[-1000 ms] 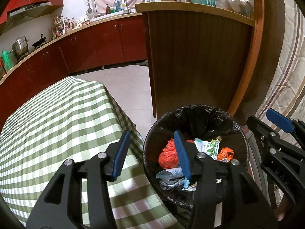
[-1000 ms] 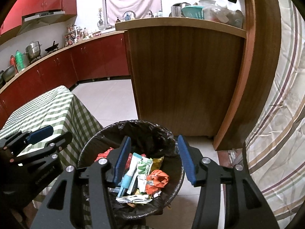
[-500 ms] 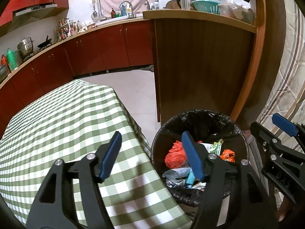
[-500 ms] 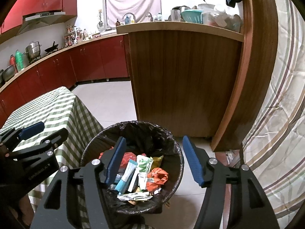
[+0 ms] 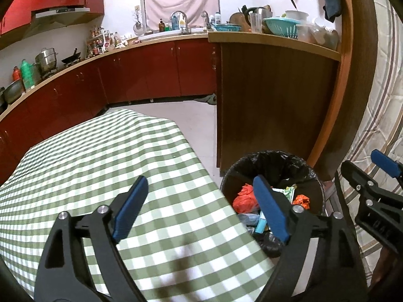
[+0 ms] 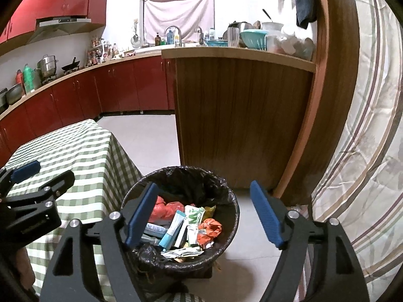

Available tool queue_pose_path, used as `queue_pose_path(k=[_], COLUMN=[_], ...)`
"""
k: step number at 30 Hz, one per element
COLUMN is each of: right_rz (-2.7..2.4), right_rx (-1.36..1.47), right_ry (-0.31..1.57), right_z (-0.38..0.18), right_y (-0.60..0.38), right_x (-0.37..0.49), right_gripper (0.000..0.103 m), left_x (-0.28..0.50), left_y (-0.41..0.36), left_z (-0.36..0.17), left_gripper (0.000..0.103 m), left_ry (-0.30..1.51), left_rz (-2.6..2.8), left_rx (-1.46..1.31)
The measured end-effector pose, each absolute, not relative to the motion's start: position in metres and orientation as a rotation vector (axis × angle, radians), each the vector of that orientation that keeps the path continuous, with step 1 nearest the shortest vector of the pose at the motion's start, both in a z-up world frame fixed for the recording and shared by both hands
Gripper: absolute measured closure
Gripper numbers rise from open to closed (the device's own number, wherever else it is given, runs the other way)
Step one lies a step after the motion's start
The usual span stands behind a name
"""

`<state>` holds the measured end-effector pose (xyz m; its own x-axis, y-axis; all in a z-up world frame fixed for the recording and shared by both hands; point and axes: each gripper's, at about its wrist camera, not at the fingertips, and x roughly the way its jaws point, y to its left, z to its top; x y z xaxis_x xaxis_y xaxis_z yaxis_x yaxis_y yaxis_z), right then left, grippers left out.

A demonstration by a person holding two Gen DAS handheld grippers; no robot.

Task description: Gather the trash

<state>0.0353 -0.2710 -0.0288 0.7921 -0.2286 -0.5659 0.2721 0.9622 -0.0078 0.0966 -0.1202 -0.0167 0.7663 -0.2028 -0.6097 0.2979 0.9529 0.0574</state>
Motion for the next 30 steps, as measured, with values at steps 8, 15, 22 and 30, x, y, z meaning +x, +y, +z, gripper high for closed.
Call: queue_pose_path(k=[8, 15, 22, 30], right_rz=[-0.279, -0.282, -0.282, -0.285], right_rx=[0.048, 0.028, 0.026, 0.019], right_ry=[0.564, 0.556, 0.548, 0.536], right_z=[-0.014, -0.012, -0.012, -0.008], right_y=[-0.256, -0.245, -0.240, -0.234], right_x=[0.018, 0.009, 0.002, -0.004], right_gripper=[0.020, 0.020, 0.020, 0.020], left_x=[0.079, 0.070, 0.063, 0.057], left_y=[-0.102, -0.093, -0.085, -0.080], left_z=[-0.009, -0.006, -0.001, 0.002], left_gripper=[0.010, 0.010, 0.010, 0.010], left_ry=[0.615, 0.604, 0.594, 0.584], left_rz=[-0.267, -0.268, -0.274, -0.274], left_rx=[0.145, 0.134, 0.115, 0.103])
